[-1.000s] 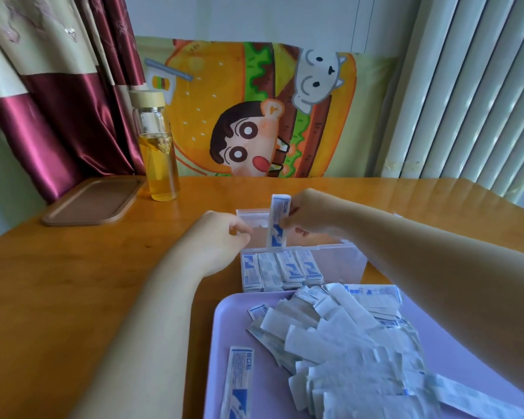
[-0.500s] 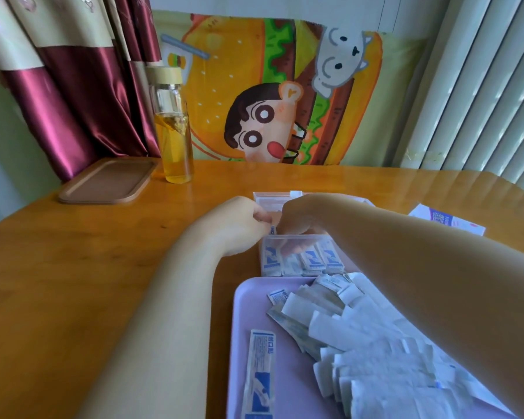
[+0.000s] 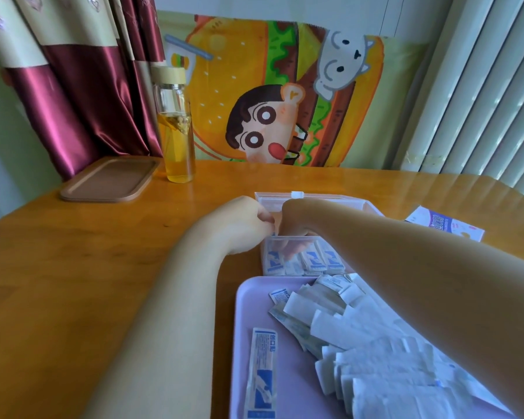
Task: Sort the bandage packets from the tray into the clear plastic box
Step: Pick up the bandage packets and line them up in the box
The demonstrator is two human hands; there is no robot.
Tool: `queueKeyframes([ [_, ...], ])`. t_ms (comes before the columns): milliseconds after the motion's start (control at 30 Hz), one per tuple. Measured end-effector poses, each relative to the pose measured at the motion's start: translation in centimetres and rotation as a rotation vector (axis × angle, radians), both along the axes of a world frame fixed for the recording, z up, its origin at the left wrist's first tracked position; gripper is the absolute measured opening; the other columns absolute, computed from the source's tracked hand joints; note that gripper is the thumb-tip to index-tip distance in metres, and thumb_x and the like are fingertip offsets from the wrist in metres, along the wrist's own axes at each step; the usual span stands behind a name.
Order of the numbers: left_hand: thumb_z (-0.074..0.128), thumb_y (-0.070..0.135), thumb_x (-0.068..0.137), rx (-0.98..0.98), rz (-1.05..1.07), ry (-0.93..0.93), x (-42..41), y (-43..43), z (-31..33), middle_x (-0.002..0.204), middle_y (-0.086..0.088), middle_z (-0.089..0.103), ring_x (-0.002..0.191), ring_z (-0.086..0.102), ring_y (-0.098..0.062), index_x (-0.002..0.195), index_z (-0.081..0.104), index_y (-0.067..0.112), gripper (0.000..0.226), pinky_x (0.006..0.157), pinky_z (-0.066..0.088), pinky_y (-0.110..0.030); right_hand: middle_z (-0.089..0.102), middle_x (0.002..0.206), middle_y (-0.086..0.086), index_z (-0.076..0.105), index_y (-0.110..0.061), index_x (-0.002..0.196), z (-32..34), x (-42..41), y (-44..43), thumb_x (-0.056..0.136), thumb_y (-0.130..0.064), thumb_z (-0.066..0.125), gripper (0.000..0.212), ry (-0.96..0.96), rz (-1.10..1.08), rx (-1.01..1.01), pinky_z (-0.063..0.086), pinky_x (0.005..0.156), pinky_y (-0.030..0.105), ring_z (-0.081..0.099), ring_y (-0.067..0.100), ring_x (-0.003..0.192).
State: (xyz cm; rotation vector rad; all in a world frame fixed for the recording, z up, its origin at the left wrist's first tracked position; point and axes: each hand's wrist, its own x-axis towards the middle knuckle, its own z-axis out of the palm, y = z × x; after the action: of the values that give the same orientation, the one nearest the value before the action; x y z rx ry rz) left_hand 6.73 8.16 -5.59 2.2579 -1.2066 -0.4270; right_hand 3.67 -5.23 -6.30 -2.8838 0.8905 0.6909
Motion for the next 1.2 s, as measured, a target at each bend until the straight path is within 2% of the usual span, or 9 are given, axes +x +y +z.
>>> queueKeyframes([
  [133,0.047,0.030,0.097,0.003,-0.005,-0.011,0.0,-0.1,0.0,0.098,0.000,0.065,0.089,0.059,-0.017,0.109,0.070,0.022,0.027,0.075,0.052,-0.031,0.045,0.089,0.002,0.056,-0.018,0.096,0.3,-0.2,0.3,0.086,-0.029,0.062,0.016,0.053,0.073,-0.052,0.033,0.081,0.031,0.049,0.021,0.091],
  [233,0.045,0.028,0.097,0.005,-0.003,-0.017,0.0,-0.1,0.0,0.100,0.000,0.065,0.090,0.060,-0.018,0.111,0.069,0.022,0.027,0.075,0.052,-0.031,0.058,0.114,0.006,0.052,-0.017,0.129,0.1,-0.1,0.1,0.088,-0.026,0.061,0.043,0.031,0.040,0.035,0.043,0.086,0.029,0.053,0.020,0.102],
  [367,0.044,0.026,0.098,0.019,-0.008,-0.038,0.2,-0.2,-0.2,0.103,0.002,0.063,0.089,0.058,-0.016,0.114,0.067,0.024,0.028,0.071,0.050,-0.028,0.068,0.105,0.004,0.055,-0.010,0.099,-0.5,0.3,-1.0,0.093,-0.028,0.055,0.019,-0.158,-0.113,0.159,0.036,0.050,0.018,0.052,0.012,0.065],
  [467,0.044,0.025,0.098,0.025,-0.004,-0.056,0.3,-0.4,-0.3,0.099,0.004,0.060,0.084,0.055,-0.013,0.118,0.064,0.026,0.028,0.064,0.044,-0.024,0.067,0.078,-0.002,0.060,-0.009,0.083,0.3,-0.8,-1.3,0.092,-0.033,0.055,0.026,-0.337,-0.132,0.229,0.034,0.048,0.017,0.043,0.010,0.049],
  [633,0.043,0.020,0.098,0.012,0.031,-0.088,0.4,-0.6,0.0,0.105,0.003,0.056,0.091,0.049,-0.014,0.115,0.063,0.025,0.027,0.075,0.037,-0.024,0.066,0.079,-0.006,0.066,-0.020,0.082,2.5,-6.3,0.5,0.088,-0.027,0.059,0.012,-0.864,0.036,0.000,0.044,0.056,0.023,0.053,0.007,0.062],
  [733,0.040,0.016,0.098,0.013,0.046,-0.150,-0.3,-0.6,0.1,0.127,0.000,0.057,0.102,0.052,-0.015,0.114,0.064,0.027,0.030,0.079,0.037,-0.024,0.057,0.068,-0.014,0.061,-0.026,0.076,1.9,-11.1,1.8,0.085,-0.027,0.062,0.009,-1.040,0.067,-0.016,0.043,0.059,0.024,0.050,0.002,0.061],
  [867,0.040,0.015,0.099,-0.023,0.091,-0.208,-1.5,-0.5,0.1,0.136,-0.002,0.052,0.121,0.048,-0.018,0.116,0.064,0.021,0.031,0.085,0.033,-0.024,0.054,0.060,-0.020,0.059,-0.033,0.073,0.6,-16.8,3.3,0.084,-0.027,0.064,0.013,-0.872,0.188,0.099,0.040,0.054,0.009,0.052,-0.005,0.060],
  [1033,0.046,0.021,0.097,-0.181,0.221,-0.367,-3.3,0.3,-0.3,0.136,-0.005,0.043,0.115,0.048,-0.022,0.119,0.061,0.022,0.026,0.089,0.036,-0.029,0.059,0.077,-0.025,0.065,-0.038,0.095,-0.1,-21.6,4.1,0.085,-0.039,0.063,0.011,-0.460,0.364,0.172,0.040,0.067,0.003,0.053,-0.007,0.079],
  [1200,0.054,0.015,0.092,-0.321,-0.011,-0.516,-7.4,2.5,-0.4,0.109,0.008,0.053,0.103,0.050,-0.008,0.107,0.065,0.026,0.021,0.087,0.035,-0.021,0.055,0.101,-0.021,0.058,-0.039,0.113,-1.9,-23.5,4.0,0.081,-0.043,0.066,0.033,-0.397,0.403,0.118,0.040,0.070,0.010,0.049,-0.002,0.082],
])
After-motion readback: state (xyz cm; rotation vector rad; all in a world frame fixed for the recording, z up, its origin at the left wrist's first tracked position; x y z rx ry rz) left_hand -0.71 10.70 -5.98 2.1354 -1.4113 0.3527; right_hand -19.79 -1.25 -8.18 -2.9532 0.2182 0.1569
